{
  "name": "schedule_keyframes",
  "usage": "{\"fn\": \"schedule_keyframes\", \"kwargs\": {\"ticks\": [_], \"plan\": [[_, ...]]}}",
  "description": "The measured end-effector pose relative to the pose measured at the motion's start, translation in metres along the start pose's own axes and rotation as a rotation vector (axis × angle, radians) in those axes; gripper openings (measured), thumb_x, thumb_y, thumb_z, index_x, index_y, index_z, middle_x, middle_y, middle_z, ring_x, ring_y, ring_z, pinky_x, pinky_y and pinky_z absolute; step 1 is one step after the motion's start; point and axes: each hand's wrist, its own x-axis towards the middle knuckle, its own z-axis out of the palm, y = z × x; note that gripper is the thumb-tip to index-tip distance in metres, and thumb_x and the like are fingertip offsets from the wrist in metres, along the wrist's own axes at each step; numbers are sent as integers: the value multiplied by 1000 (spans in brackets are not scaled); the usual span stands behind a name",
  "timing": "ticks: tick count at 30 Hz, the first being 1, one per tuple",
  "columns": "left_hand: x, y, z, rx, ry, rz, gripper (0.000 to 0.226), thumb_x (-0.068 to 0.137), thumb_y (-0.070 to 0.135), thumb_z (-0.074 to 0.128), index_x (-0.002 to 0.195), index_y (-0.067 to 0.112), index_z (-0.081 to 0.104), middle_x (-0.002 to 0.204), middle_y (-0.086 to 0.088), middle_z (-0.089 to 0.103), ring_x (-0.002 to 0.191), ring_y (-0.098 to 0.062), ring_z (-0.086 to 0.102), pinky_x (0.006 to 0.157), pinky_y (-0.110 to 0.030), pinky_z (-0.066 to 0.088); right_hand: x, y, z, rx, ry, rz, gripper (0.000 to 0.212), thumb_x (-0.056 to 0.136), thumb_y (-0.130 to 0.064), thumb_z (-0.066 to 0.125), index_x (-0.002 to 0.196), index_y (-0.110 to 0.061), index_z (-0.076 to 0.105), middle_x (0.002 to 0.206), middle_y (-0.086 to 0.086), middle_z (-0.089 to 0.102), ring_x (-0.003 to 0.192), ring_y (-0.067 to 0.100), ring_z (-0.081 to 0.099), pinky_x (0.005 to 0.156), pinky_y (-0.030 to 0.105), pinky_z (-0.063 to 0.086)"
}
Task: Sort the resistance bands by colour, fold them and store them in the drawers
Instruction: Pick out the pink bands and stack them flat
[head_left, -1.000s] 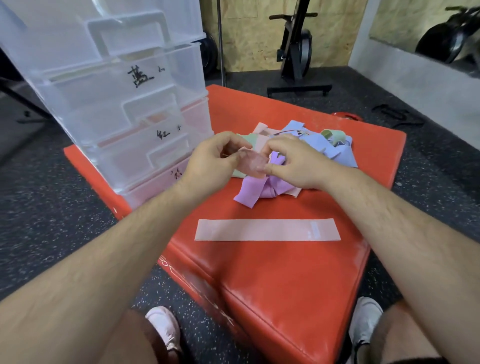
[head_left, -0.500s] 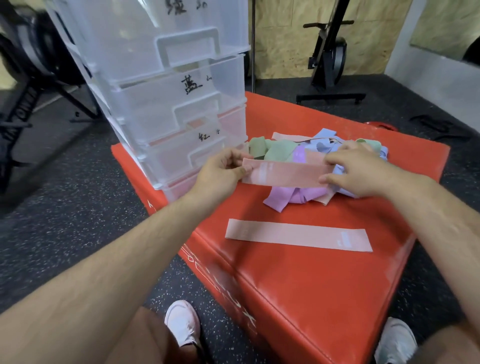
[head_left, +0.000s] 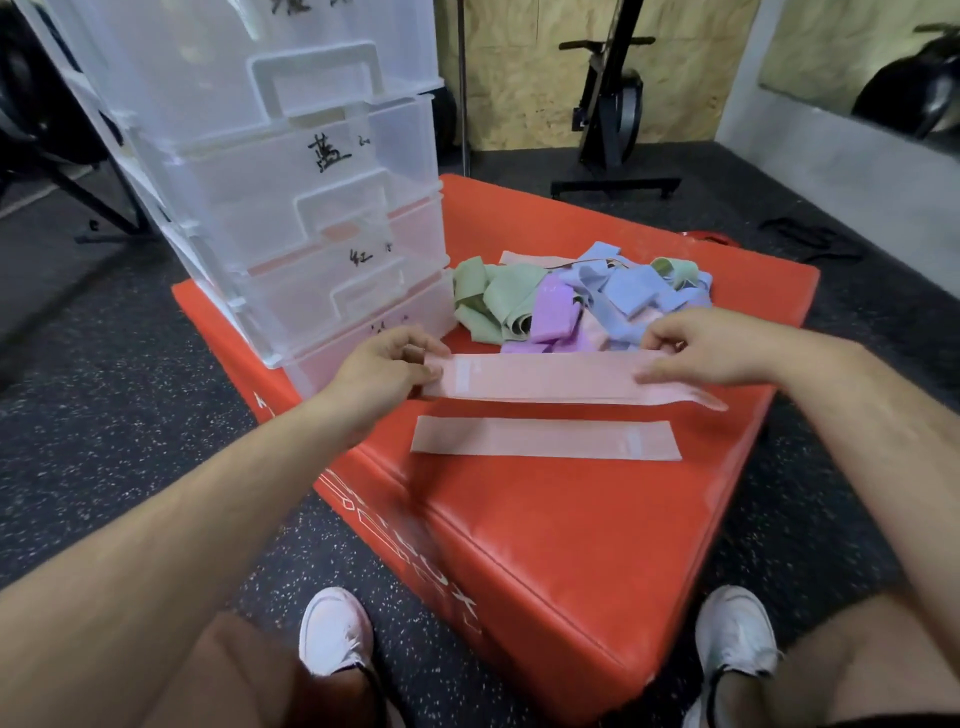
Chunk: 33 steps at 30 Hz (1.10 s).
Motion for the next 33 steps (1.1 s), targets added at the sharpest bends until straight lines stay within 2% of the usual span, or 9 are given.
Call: {"fn": "schedule_keyframes", "kwargs": {"ticks": [4, 8, 14, 19, 21, 24, 27, 30, 33], "plan": [[-8, -11, 5, 42, -6, -57, 24, 86, -6, 65, 78, 14, 77, 91, -17, 72, 75, -21, 64, 87, -37, 57, -8, 17, 6, 121, -83, 51, 22, 81, -34, 81, 97, -26, 67, 81, -6, 62, 68, 8, 55, 63, 26, 40], [-9, -22, 4, 139, -17, -113, 18, 85, -3, 67, 83, 13, 76, 82, -12, 70, 73, -18, 62, 71, -24, 56, -13, 30, 17, 297, -162, 104, 26, 85, -13, 78, 107, -17, 64, 76, 5, 62, 57, 12, 58, 57, 27, 49], [-13, -39, 6, 398, 16, -92, 15, 83, 4, 71, 84, 18, 75, 81, 3, 70, 73, -11, 60, 71, -23, 51, -10, 28, 55, 299, -144, 129, 24, 87, -2, 71, 104, -15, 60, 71, 5, 62, 56, 18, 55, 56, 30, 47], [-13, -45, 7, 543, 27, -34, 12, 83, 8, 69, 85, 18, 74, 80, 4, 67, 70, -10, 58, 59, -20, 45, -10, 32, 68, 269, -85, 136, 14, 87, -8, 72, 95, -18, 66, 74, 3, 63, 59, 19, 57, 57, 33, 49], [-12, -47, 6, 616, 25, -15, 9, 83, 10, 69, 87, 17, 74, 84, 1, 68, 73, -13, 59, 62, -23, 47, -10, 33, 70, 238, -64, 144, 9, 86, -13, 73, 92, -19, 68, 79, 3, 66, 62, 19, 59, 62, 35, 52], [-10, -51, 5, 699, 6, 34, 8, 84, 11, 69, 86, 18, 73, 93, -5, 67, 77, -14, 60, 65, -25, 47, -11, 35, 72, 90, -31, 121, 7, 85, -25, 75, 85, -28, 69, 85, -6, 63, 70, 13, 59, 63, 28, 44], [-10, -56, 3, 815, -31, 118, 13, 85, 10, 64, 87, 23, 68, 103, -5, 55, 83, -15, 54, 78, -23, 42, -12, 36, 73, -20, -12, 103, 8, 85, -35, 74, 85, -35, 66, 98, -5, 49, 86, 11, 57, 74, 28, 40], [-10, -52, 2, 904, -65, 136, 11, 88, 14, 62, 90, 24, 65, 104, 0, 44, 85, -12, 51, 88, -25, 43, -13, 31, 72, -76, -23, 105, 7, 85, -37, 72, 84, -38, 65, 103, -4, 46, 90, 14, 58, 79, 30, 45], [-4, -41, 8, 1031, -80, 130, 9, 85, 20, 62, 90, 24, 68, 109, -3, 43, 106, -24, 46, 94, -33, 42, -10, 18, 64, -158, -37, 89, 6, 86, -42, 68, 89, -37, 66, 103, -6, 46, 93, 16, 58, 85, 35, 50]]}}
